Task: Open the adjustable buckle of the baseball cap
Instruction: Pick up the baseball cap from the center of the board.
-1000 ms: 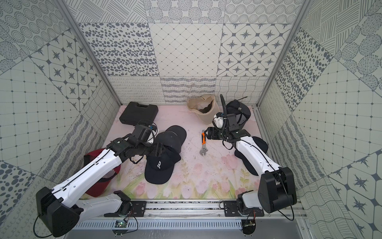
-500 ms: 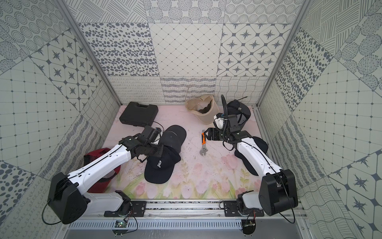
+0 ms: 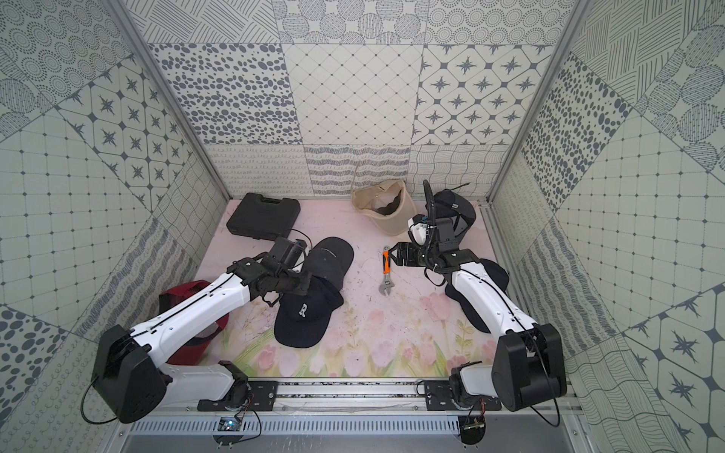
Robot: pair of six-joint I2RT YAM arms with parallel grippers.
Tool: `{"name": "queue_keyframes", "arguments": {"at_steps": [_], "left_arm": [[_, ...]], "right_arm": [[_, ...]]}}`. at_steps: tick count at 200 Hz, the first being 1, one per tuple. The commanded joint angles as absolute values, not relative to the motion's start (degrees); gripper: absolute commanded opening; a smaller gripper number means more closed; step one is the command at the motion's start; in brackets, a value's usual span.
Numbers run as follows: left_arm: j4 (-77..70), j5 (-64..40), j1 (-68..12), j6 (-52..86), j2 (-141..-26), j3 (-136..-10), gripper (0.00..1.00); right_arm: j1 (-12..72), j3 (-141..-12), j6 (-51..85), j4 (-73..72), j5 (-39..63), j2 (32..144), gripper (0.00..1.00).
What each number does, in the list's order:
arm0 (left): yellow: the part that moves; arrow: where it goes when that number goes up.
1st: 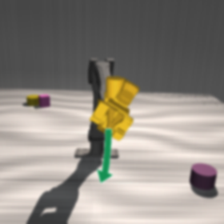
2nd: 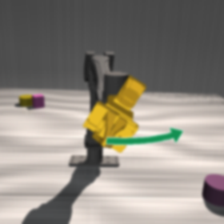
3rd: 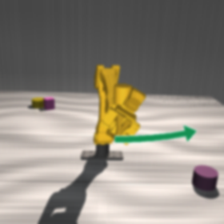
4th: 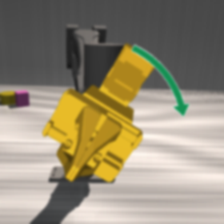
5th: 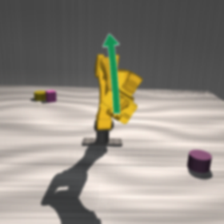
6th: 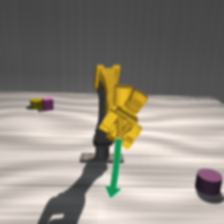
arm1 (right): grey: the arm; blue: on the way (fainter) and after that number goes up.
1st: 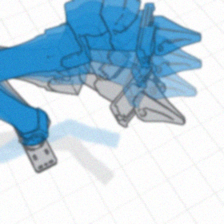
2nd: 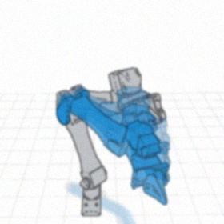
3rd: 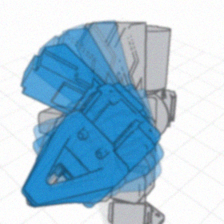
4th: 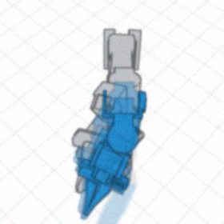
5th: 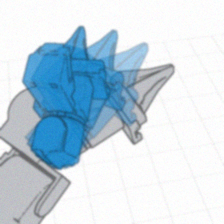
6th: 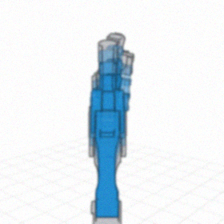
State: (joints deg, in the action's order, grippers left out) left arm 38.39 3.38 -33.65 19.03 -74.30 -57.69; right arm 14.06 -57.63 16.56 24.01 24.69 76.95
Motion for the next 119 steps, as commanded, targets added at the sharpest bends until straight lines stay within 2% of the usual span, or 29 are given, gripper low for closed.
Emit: {"name": "queue_keyframes", "arguments": {"at_steps": [1,7,15,23,31,57,82,119], "left_arm": [[39.12,5.42,-33.57,19.95,-73.81,-58.98,0.24],[40.06,5.57,-33.51,21.01,-73.83,-59.46,0.46],[41.04,5.47,-33.58,22.12,-73.92,-59.97,0.66],[41.49,5.42,-33.56,22.81,-73.92,-60.09,0.81],[41.06,5.35,-33.57,23.19,-73.88,-59.85,0.89],[38.57,6.59,-33.62,23.16,-75.27,-58.55,0.91],[36.59,7.45,-33.58,22.68,-78.0,-58.01,0.86],[34.86,6.95,-33.57,22.33,-80.2,-57.72,0.7]], "right_arm": [[13.45,-56.86,17.32,21.23,26.1,75.56,0.78],[13.32,-56.7,17.41,21.19,26.15,75.63,0.78],[13.18,-56.63,17.53,21.14,26.12,75.65,0.78],[13.18,-56.61,17.63,20.89,26.17,75.76,0.79],[13.1,-56.44,17.78,20.68,26.52,75.84,0.79],[13.1,-56.14,18.17,20.17,27.52,75.86,0.79],[12.92,-56.02,17.67,20.81,27.43,75.19,0.78],[12.31,-55.86,17.5,21.23,27.76,74.18,0.78]]}}
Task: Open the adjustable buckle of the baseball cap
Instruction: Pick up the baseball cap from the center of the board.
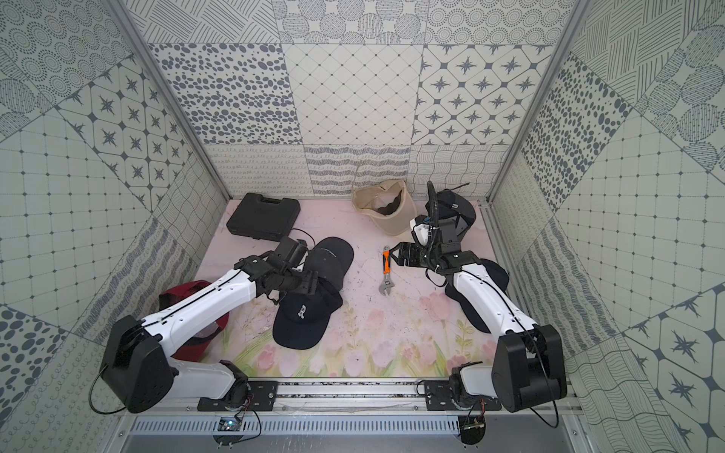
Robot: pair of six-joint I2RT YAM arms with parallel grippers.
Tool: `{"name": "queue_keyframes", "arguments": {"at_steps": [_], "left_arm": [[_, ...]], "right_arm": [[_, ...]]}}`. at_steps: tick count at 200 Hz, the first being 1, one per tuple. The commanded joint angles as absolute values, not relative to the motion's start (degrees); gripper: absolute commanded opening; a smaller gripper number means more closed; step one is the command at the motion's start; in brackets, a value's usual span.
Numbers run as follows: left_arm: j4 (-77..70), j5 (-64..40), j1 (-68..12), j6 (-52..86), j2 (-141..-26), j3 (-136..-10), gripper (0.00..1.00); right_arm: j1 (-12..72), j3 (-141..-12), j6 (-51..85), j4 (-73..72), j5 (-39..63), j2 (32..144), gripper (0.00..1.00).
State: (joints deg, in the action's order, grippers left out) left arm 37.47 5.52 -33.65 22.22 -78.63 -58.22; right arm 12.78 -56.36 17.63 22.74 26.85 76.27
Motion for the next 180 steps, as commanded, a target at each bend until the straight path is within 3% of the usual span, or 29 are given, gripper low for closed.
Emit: {"name": "queue_keyframes", "arguments": {"at_steps": [1,51,99,133,180], "left_arm": [[34.83,6.95,-33.62,22.33,-80.22,-57.69,0.7],[32.63,6.64,-33.59,21.62,-80.95,-56.85,0.49],[36.99,8.62,-33.53,18.58,-77.66,-59.82,0.0],[43.7,13.69,-33.55,14.6,-72.94,-65.61,0.0],[39.13,14.14,-32.67,6.25,-70.14,-73.69,0.0]], "right_arm": [[12.26,-55.88,17.5,21.25,27.77,74.18,0.78],[12.13,-55.56,17.76,21.16,28.59,73.35,0.78],[11.79,-55.06,18.07,20.9,28.92,72.96,0.77],[11.78,-54.85,18.62,20.04,29.84,72.16,0.77],[11.78,-53.46,20.13,13.93,33.75,72.52,0.75]]}}
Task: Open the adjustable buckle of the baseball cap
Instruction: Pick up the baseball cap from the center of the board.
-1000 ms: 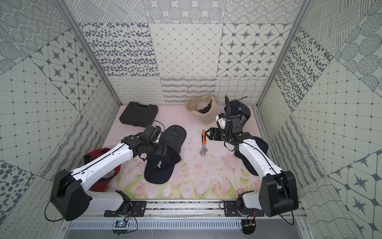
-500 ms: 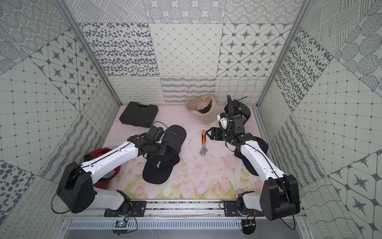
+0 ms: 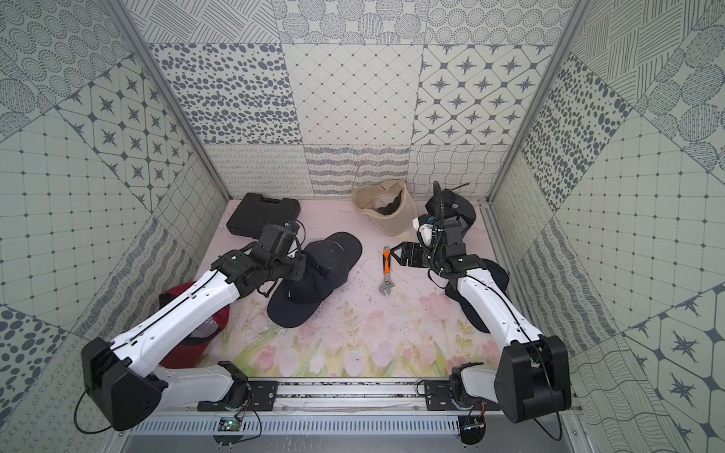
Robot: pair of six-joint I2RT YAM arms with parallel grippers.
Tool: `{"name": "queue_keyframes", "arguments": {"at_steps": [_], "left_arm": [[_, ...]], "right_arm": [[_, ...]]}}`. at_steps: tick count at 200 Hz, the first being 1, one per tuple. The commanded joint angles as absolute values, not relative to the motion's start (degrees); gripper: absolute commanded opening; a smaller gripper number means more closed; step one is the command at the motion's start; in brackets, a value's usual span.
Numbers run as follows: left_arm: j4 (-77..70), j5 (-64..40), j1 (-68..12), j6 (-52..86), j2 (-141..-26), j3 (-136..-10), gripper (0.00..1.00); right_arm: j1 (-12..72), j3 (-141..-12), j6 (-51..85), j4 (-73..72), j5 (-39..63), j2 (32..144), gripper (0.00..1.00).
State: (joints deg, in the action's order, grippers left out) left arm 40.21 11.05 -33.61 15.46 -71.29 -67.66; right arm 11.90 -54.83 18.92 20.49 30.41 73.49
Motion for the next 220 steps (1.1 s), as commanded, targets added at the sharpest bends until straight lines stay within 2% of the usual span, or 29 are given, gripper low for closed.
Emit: {"name": "queue_keyframes", "arguments": {"at_steps": [1,26,57,96,132,158,220], "left_arm": [[38.94,13.93,-32.59,6.02,-70.23,-73.85,0.0],[29.73,5.62,-30.65,1.68,-71.97,-75.94,0.0],[19.49,-15.88,-24.41,1.28,-76.22,-78.43,0.0],[17.36,-34.24,-22.26,-6.17,-84.88,-85.25,0.0],[18.03,-43.27,-21.94,-10.55,-91.1,-91.82,0.0],[14.59,-49.31,-21.95,-14.03,-92.51,-91.9,0.0],[16.28,-52.16,-21.72,-19.22,-95.07,-95.49,0.0]], "right_arm": [[11.78,-53.36,20.26,13.6,33.88,72.56,0.75],[11.78,-50.85,21.68,5.27,37.87,72.27,0.74],[11.86,-46.96,23.65,-6.01,39.84,71.13,0.73],[11.95,-46.42,24.36,-12.94,42.88,72.26,0.72],[11.95,-48.0,25.21,-16.18,44.72,75.13,0.72],[11.95,-49.23,26.72,-17.86,45.61,77.26,0.73],[11.95,-50.76,33.13,-23.86,43.64,82.92,0.74]]}}
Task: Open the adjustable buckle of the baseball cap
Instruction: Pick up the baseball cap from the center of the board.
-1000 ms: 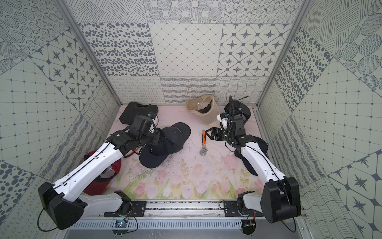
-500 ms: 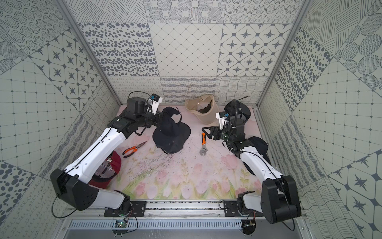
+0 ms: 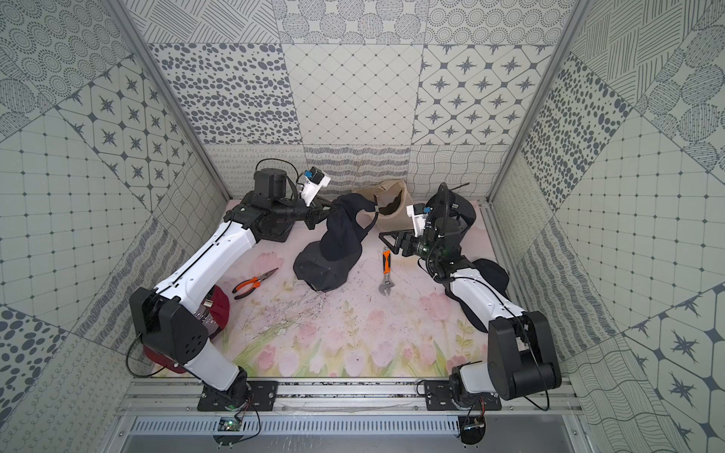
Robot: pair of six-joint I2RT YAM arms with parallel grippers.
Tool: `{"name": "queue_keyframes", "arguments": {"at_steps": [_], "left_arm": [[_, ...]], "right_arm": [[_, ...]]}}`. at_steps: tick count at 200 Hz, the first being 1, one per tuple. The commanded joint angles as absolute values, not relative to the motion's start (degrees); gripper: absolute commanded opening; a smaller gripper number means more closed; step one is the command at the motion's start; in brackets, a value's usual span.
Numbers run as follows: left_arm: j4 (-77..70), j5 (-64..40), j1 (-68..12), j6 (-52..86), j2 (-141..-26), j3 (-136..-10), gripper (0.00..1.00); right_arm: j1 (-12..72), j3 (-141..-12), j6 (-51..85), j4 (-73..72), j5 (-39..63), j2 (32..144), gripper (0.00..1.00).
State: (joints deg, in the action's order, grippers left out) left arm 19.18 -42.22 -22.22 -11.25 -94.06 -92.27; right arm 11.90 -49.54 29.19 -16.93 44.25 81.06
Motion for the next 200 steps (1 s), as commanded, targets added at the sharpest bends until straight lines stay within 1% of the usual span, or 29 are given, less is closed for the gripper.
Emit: {"name": "queue_keyframes", "arguments": {"at_steps": [1,18,53,69,108,140,164,200], "left_arm": [[16.45,-52.27,-21.71,-19.32,-95.17,-95.64,0.0],[17.35,-54.93,-21.4,-19.85,-95.93,-97.18,0.0],[17.39,-57.85,-20.67,-21.6,-96.47,-97.59,0.0],[17.88,-60.72,-19.85,-22.11,-97.43,-98.31,0.0],[19.62,-66.4,-18.73,-25.13,-99.79,-100.42,0.0],[29.84,-70.38,-18.74,-32.34,-102.93,-106.6,0.0],[35.83,-72.36,-18.62,-37.43,-103.87,-109.57,0.0],[37.92,-73.12,-18.61,-39.11,-105.13,-111.18,0.0]], "right_arm": [[11.95,-50.69,33.26,-24.06,43.66,83.03,0.74],[11.95,-50.36,34.74,-26.77,43.77,83.93,0.73],[12.04,-51.35,34.96,-25.82,43.35,83.51,0.7],[12.11,-51.16,35.31,-25.92,42.28,83.03,0.69],[12.39,-50.68,39.89,-27.9,43.13,83.39,0.68],[13.05,-50.37,43.58,-29.49,46.66,83.36,0.69],[13.41,-50.02,46.07,-29.53,47.11,83.01,0.69],[13.36,-47.88,46.88,-30.67,46.79,79.38,0.66]]}}
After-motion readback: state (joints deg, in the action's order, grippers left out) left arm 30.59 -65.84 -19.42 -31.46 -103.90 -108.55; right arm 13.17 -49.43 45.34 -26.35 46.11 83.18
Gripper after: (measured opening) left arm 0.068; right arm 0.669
